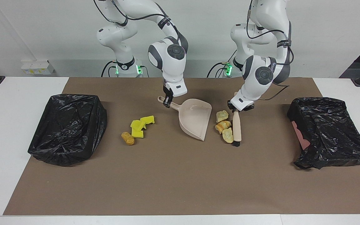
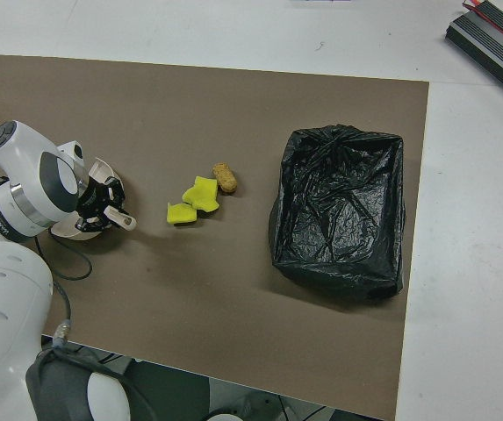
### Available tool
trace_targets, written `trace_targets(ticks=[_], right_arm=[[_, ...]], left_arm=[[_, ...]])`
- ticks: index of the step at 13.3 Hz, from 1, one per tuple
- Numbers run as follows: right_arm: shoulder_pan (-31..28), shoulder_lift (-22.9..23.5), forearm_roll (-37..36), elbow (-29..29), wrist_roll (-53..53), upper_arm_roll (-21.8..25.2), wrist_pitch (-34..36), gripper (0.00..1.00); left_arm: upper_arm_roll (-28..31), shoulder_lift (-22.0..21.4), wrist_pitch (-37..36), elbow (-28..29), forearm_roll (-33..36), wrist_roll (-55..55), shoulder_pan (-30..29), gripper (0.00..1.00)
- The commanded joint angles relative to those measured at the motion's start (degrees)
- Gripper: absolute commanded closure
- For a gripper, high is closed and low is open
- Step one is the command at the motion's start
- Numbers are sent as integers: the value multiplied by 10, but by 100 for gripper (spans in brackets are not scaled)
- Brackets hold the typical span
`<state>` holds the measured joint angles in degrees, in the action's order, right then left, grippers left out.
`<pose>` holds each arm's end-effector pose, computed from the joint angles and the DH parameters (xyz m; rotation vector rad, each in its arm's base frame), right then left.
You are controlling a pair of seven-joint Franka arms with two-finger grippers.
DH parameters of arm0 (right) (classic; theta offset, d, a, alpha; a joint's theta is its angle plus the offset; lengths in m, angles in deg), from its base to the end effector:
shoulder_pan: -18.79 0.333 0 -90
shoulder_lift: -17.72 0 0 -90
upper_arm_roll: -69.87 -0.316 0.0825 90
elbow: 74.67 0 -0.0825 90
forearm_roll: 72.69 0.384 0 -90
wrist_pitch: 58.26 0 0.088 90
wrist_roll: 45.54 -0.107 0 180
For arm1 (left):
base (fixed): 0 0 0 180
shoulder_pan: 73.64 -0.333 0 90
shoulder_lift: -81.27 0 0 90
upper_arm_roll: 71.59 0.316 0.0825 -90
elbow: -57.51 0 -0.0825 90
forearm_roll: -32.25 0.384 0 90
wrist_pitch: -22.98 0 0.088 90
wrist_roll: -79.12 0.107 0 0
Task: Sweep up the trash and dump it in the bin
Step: 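Sweep the bread chunks into the dustpan with the left gripper's brush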
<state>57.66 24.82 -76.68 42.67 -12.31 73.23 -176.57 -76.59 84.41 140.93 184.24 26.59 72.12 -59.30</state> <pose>0.4580 0.3230 0.3717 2.5008 1.7780 -0.1621 0.4809 -0.1743 0.3386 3.0754 -0.2470 -0.3441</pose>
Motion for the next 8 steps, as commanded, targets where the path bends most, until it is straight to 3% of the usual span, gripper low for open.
trace_targets(ticks=[1,4,8], right_arm=[[-4,-2,-11,5,-8,0,-6,100],[-5,-2,-11,5,-8,0,-6,100],[-5,-2,-11,5,-9,0,-6,100]], left_arm=[[12,-24,-24,21,-7,-6,-2,100],[14,-36,-13,43,-7,-23,-6,100],[10,-77,47,120,-7,-63,23,100]])
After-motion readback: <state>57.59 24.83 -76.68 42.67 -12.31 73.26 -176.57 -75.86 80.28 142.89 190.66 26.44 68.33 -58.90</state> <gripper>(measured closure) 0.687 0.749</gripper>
